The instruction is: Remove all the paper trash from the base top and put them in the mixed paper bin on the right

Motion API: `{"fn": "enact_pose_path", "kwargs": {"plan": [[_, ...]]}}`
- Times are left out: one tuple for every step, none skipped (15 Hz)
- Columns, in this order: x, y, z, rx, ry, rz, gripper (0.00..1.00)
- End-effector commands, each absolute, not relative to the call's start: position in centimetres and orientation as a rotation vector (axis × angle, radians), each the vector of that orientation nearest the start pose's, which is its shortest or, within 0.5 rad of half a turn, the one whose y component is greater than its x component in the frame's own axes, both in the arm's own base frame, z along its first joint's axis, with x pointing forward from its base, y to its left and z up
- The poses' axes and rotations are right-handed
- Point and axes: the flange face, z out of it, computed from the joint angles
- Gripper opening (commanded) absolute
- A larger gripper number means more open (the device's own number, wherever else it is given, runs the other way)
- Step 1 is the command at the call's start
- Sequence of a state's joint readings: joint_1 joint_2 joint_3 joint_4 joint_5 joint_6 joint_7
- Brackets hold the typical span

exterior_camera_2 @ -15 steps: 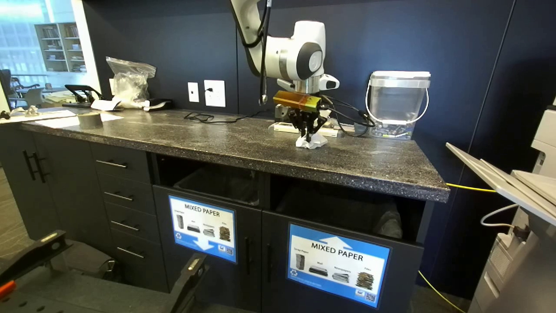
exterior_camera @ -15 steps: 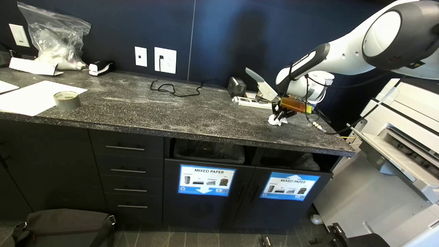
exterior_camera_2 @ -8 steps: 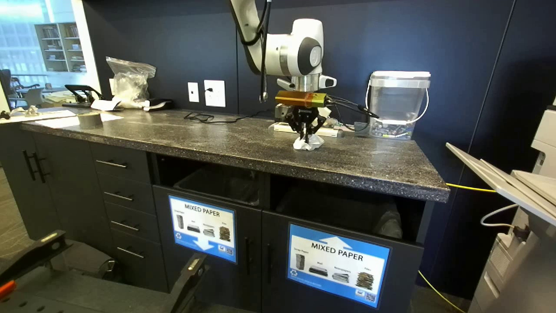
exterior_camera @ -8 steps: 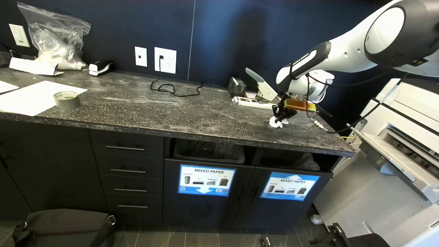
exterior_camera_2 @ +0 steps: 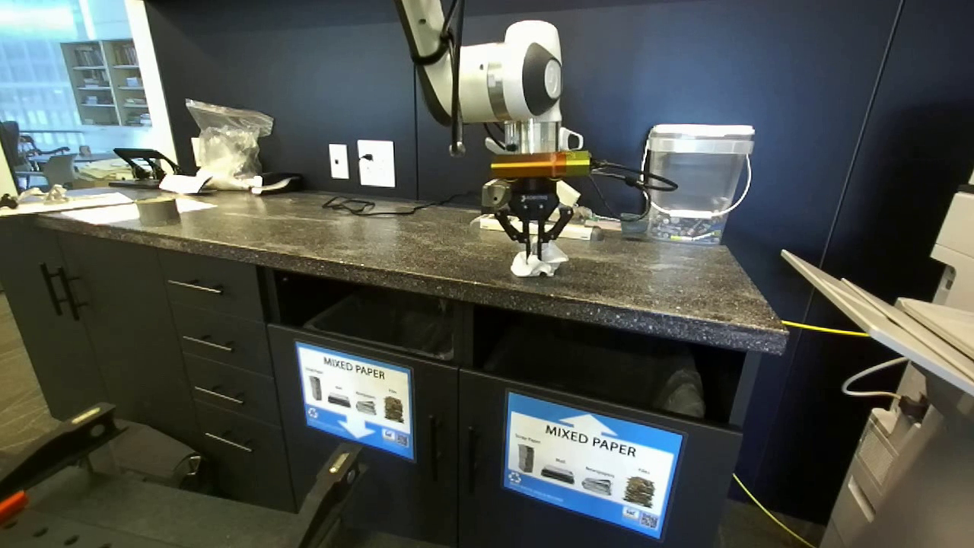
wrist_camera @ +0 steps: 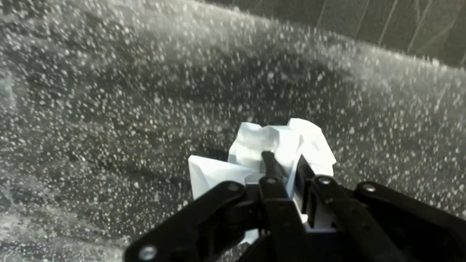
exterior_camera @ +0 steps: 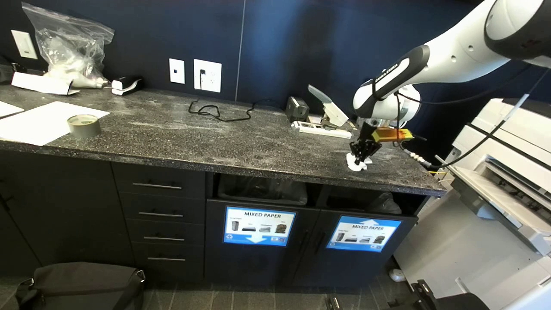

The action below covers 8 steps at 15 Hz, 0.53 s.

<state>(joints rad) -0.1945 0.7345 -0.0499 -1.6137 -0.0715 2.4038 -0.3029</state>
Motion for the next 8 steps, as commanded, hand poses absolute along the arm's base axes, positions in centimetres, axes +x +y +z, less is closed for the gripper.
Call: {"fn": "enact_pose_path", "kwargs": {"plan": [[61.8,-16.6,19.6,-3.234,-0.333,0.080,0.15],[60.5,-16.7,19.7,-3.230,-0.341,0.092,0.14],[59.3,-16.7,19.6,-3.227,-0.343,0.093,0.14],[58.0,-16.5,19.5,-3.229,-0.327,0.089,0.14],[56.7,-16.6,19.6,-3.223,-0.307,0.075,0.15],[55.4,-16.5,19.6,-3.221,-0.284,0.060,0.14],[53.9,-16.3,19.4,-3.219,-0.264,0.050,0.14],[52.4,-16.3,19.2,-3.217,-0.238,0.035,0.14]]}}
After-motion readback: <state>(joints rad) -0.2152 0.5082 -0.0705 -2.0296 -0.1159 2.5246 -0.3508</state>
